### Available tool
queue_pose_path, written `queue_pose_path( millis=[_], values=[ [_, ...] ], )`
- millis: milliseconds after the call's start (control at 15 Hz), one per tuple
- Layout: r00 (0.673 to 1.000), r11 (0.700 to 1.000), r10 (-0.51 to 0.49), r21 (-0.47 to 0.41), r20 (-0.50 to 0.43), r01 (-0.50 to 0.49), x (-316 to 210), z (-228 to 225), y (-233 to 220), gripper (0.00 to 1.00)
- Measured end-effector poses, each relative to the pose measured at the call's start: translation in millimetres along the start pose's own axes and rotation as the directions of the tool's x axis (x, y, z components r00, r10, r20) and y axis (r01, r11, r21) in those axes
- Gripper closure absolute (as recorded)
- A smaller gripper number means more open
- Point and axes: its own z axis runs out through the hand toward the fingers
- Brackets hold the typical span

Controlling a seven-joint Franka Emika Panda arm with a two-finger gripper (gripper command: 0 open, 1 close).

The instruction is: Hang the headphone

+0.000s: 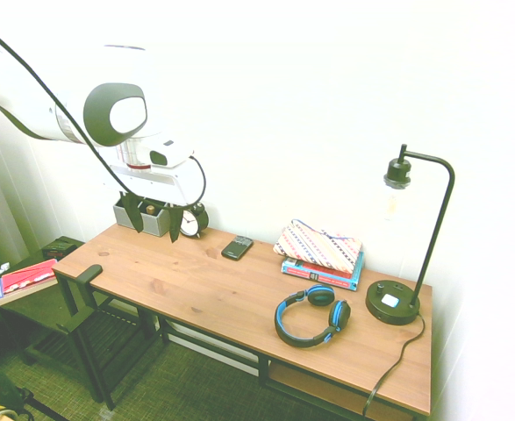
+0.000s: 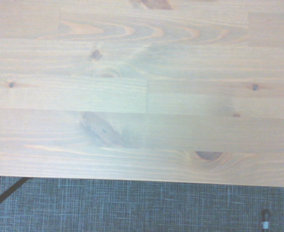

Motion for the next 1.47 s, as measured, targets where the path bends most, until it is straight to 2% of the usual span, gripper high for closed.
queue_pose_path(
  millis=[133, 333, 467, 667, 800, 1000, 1333, 1400, 1467],
  values=[
    [1.000, 1.000, -0.002, -0.003, 0.003, 0.002, 1, 1, 1, 0.00],
    [0.984, 0.984, -0.179, -0.006, 0.018, 0.179, 22, 9, 20, 0.00],
    [0.954, 0.953, -0.301, -0.023, 0.010, 0.301, 49, 20, 44, 0.00],
    [0.894, 0.892, -0.448, -0.078, -0.015, 0.445, 84, 56, 73, 0.00],
    [0.884, 0.882, -0.467, -0.092, -0.023, 0.463, 99, 90, 91, 0.00],
    [0.897, 0.895, -0.441, -0.097, -0.033, 0.436, 121, 141, 116, 0.00],
    [0.918, 0.911, -0.396, -0.143, -0.037, 0.387, 172, 197, 141, 0.00],
    [0.918, 0.912, -0.393, -0.147, -0.043, 0.384, 181, 201, 138, 1.00],
    [0.918, 0.912, -0.393, -0.150, -0.049, 0.383, 189, 204, 133, 1.00]
  ],
)
